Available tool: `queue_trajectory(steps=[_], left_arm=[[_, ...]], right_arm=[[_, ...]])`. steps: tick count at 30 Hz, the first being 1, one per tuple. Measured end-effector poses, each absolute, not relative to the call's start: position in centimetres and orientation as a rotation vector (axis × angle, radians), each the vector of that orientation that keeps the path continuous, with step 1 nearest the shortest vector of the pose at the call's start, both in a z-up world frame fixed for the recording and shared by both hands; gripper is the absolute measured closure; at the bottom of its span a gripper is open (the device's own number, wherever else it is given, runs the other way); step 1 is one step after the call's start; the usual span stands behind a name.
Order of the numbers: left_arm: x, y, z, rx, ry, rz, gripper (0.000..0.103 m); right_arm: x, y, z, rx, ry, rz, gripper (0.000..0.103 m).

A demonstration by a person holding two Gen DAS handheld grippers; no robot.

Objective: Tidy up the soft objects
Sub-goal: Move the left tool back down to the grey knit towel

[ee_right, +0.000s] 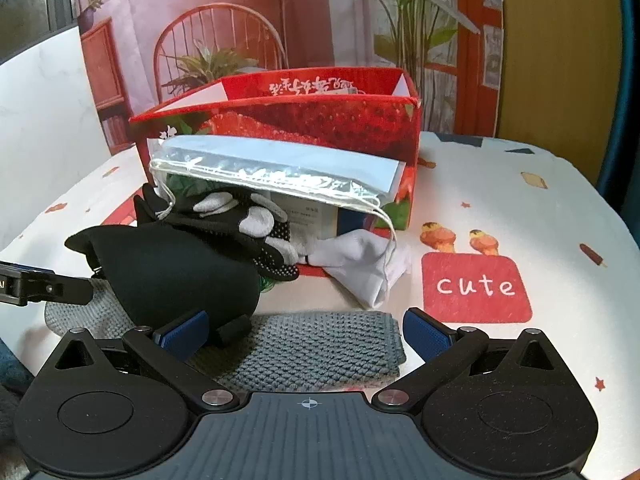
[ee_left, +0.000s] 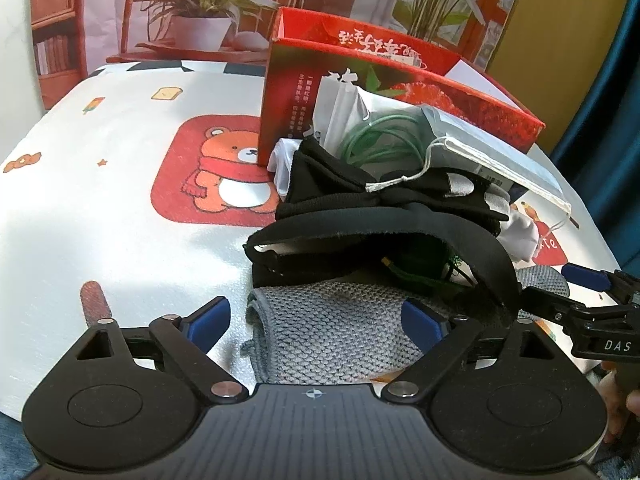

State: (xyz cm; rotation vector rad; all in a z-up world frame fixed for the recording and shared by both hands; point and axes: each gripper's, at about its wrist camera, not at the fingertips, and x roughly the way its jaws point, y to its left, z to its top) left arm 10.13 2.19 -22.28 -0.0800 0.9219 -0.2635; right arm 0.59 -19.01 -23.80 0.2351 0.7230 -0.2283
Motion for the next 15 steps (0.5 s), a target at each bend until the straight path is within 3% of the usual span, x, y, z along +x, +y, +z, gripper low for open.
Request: queue_trajectory(steps=[15], left_arm=[[10.9, 2.6, -23.4, -0.097, 0.999, -0.227, 0.017]], right_arm=[[-0.7, -18.6, -23.0, 0.216, 0.744, -0.246, 0.000]])
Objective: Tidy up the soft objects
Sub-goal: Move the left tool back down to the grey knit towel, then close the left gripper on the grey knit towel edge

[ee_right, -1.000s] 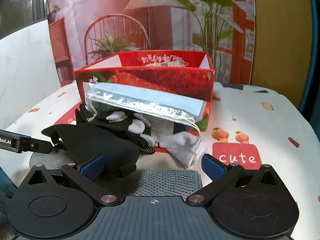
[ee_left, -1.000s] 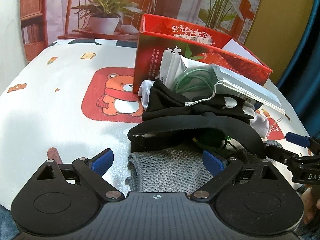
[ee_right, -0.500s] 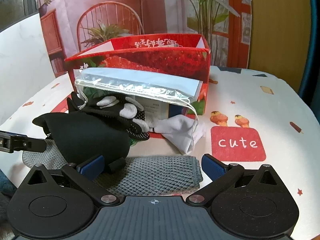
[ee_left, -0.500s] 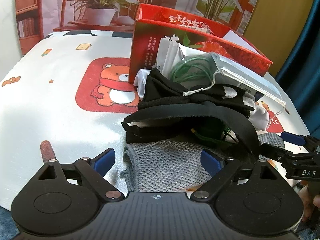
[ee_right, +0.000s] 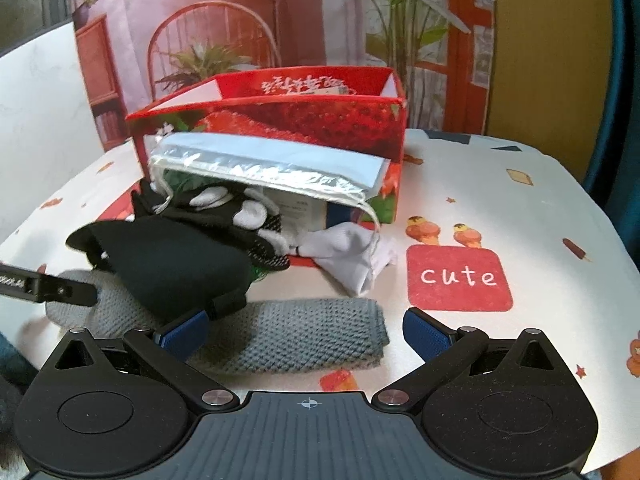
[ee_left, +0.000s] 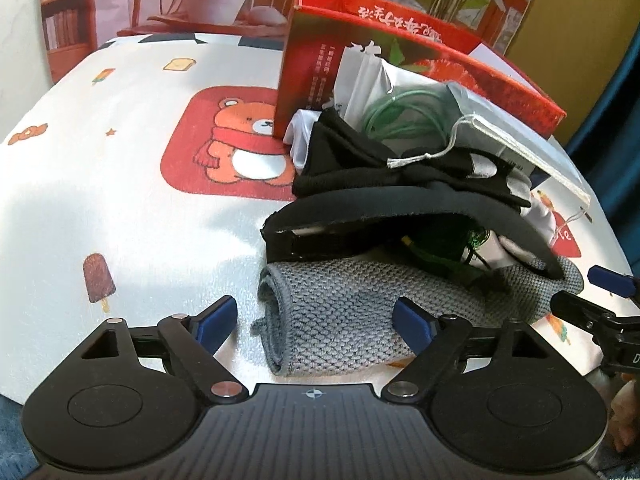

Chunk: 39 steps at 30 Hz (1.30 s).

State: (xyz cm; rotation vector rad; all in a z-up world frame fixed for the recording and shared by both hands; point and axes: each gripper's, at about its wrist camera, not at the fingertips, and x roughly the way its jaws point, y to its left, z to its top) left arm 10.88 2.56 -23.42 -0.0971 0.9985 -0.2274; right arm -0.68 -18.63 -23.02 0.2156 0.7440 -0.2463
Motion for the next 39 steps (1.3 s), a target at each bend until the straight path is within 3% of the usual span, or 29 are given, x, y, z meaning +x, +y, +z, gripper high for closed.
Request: queue_trajectory(steps=[6, 11, 17, 28, 30, 33, 36, 39], left_arm=[[11.2, 2.6, -24.0, -0.104, 1.018, -0.225, 0.034], [11.1, 2.4, -24.2, -0.087, 1.009, -0.225, 0.035], [11.2, 1.9, -24.3, -0.044, 0.996, -0.227, 0.034], [11.2, 2.0, -24.3, -0.031, 0.986, -0.231, 0.036], [11.1, 2.1, -24.3, -0.043, 0.983, -0.247, 0.054], [11.0, 1.8, -24.2, -0.044, 0.982, -0.291, 0.071], [10.7, 1.5, -24.0, -0.031, 0.973, -0.309, 0.082], [10.6, 1.4, -23.9, -0.035, 0.968, -0.314, 0.085]], right_arm=[[-0.2, -19.1, -23.7, 0.230, 0.765, -0.270, 0.005], [0.4, -20.5, -25.0, 0.283, 0.781, -0.310, 0.025], [1.0, -21.0, -26.2, 0.319, 0.810, -0.291, 0.035], [1.1, -20.6, -26.3, 0.308, 0.818, -0.271, 0.039], [1.0, -20.6, -26.2, 0.311, 0.817, -0.261, 0.045], [1.0, -20.3, -26.0, 0.310, 0.818, -0.241, 0.055], [1.0, -20.3, -25.8, 0.318, 0.819, -0.212, 0.066], [0.9, -20.4, -25.7, 0.336, 0.817, -0.195, 0.074]])
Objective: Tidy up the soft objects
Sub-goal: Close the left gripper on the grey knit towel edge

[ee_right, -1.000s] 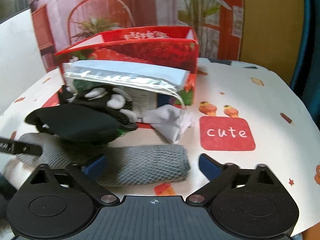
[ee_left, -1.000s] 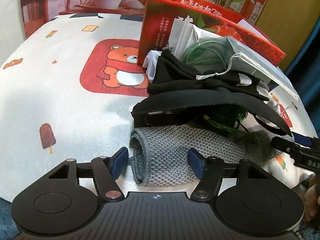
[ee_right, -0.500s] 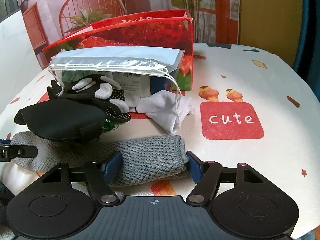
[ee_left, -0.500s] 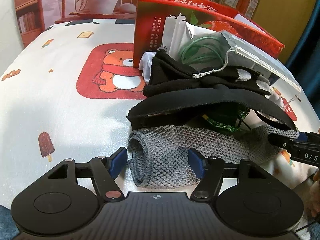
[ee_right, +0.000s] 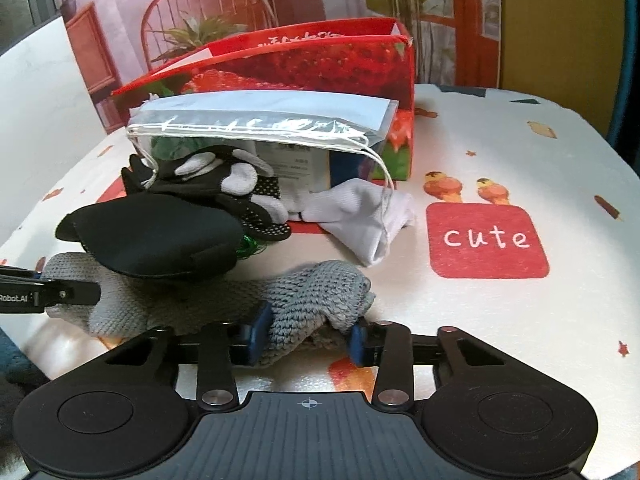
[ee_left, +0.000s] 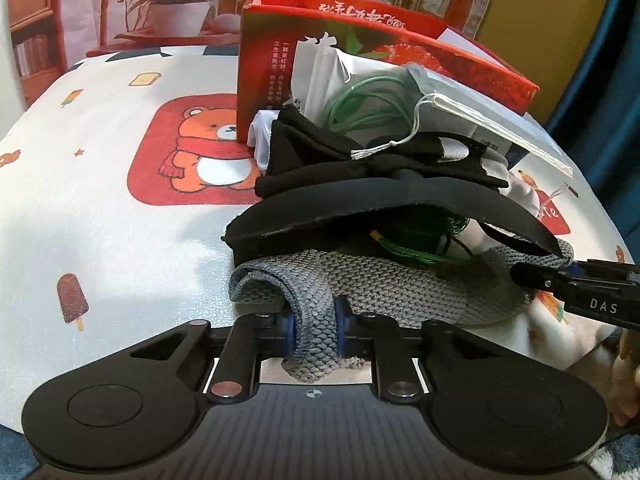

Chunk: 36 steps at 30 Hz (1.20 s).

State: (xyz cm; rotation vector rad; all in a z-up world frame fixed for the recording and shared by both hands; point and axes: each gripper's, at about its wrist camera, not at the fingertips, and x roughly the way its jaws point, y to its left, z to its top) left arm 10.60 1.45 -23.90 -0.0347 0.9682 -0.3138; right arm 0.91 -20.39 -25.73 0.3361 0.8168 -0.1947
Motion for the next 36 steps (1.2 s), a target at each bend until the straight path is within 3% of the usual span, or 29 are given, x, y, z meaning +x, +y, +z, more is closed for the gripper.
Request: queue_trajectory(steps=[6, 21, 36], left_arm=[[10.1, 2.2, -22.9, -0.062, 0.926, -0.308, 0.088], [7.7, 1.8, -18.2, -0.017, 0.726, -0.323, 0.088], [6.5, 1.9, -16.8, -0.032, 0.644, -0.332, 0.088]], right_arm=[[0.3, -19.8, -24.4, 0.317, 0.767, -0.162, 0.083], [-0.9, -18.4, -19.5, 0.234, 0.598, -0.116, 0.084], [-1.2, -18.1, -17.8, 0.203, 0.533, -0.117, 0.083]])
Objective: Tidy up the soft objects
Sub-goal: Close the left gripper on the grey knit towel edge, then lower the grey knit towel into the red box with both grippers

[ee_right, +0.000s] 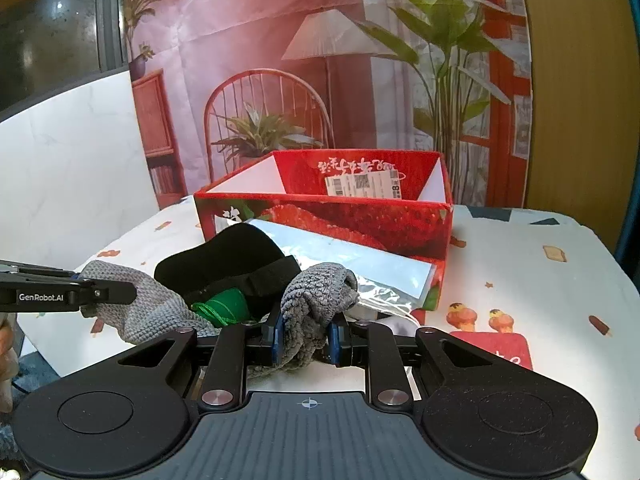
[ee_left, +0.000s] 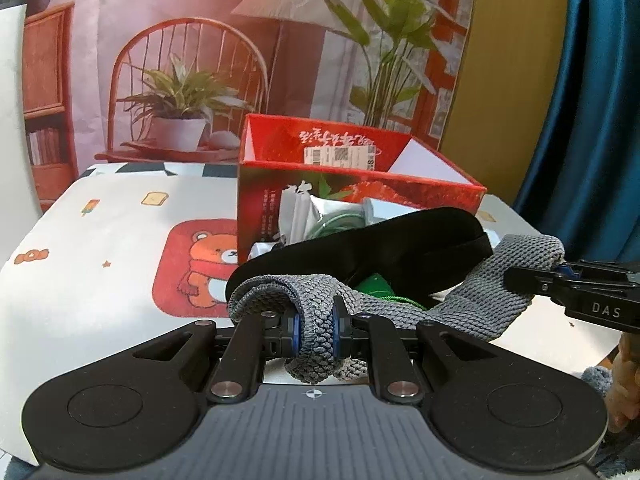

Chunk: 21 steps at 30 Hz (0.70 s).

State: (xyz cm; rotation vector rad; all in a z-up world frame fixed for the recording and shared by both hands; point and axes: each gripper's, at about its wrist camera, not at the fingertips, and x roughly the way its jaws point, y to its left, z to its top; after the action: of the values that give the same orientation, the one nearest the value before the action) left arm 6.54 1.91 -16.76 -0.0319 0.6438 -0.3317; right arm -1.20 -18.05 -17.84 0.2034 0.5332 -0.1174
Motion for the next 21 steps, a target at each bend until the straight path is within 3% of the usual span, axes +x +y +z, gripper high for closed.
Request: queue_trajectory(steps=[21], left_arm=[[6.5, 1.6, -11.7, -0.033, 0.465, -0.358, 0.088]], right_arm=[[-1.0, -18.7, -13.0, 0.159, 0.387, -0.112, 0.083]])
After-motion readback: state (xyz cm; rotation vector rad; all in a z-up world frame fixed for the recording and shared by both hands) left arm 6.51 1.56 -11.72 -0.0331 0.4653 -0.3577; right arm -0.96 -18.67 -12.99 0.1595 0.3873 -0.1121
